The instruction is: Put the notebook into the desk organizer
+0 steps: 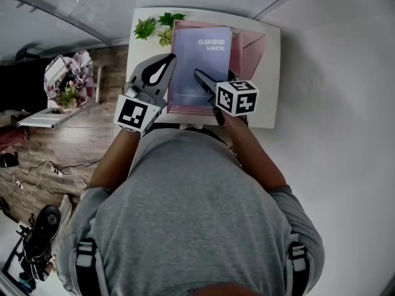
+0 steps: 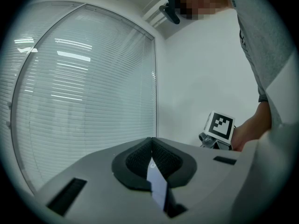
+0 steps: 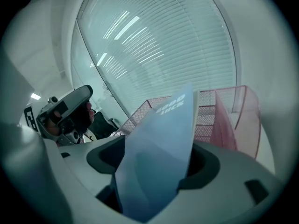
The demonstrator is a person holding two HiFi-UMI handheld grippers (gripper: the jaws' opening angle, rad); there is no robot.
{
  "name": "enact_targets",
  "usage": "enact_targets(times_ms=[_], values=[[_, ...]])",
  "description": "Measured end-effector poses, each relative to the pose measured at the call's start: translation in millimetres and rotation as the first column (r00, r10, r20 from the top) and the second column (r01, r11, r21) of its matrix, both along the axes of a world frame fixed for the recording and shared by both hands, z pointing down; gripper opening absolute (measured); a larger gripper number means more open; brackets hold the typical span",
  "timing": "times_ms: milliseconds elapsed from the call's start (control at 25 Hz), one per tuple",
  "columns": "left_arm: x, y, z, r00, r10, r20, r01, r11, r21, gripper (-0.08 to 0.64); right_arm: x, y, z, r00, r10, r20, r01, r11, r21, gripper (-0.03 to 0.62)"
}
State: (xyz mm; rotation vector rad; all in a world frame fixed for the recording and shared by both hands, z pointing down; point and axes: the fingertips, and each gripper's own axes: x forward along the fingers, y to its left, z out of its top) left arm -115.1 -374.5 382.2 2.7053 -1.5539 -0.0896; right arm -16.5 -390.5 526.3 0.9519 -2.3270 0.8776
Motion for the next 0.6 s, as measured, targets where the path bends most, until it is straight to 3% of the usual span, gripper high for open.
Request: enact_targets(times_ms=[360, 600], values=[[1.2, 3.8, 5.5, 1.000, 0.014, 0.020, -0.014, 1.000, 0.000, 0.020, 0.4, 2.8, 5.5, 0.987, -0.044, -0.153, 0.054, 0.996, 0.066, 0.428], [4.2, 8.1, 7.6, 1.000, 0.024, 0.019, -0.023, 1.000, -0.007, 0.020, 0.6, 3.9, 6.7, 0.979, -0.042, -0.199, 0.063, 0.993, 0.102, 0.451]])
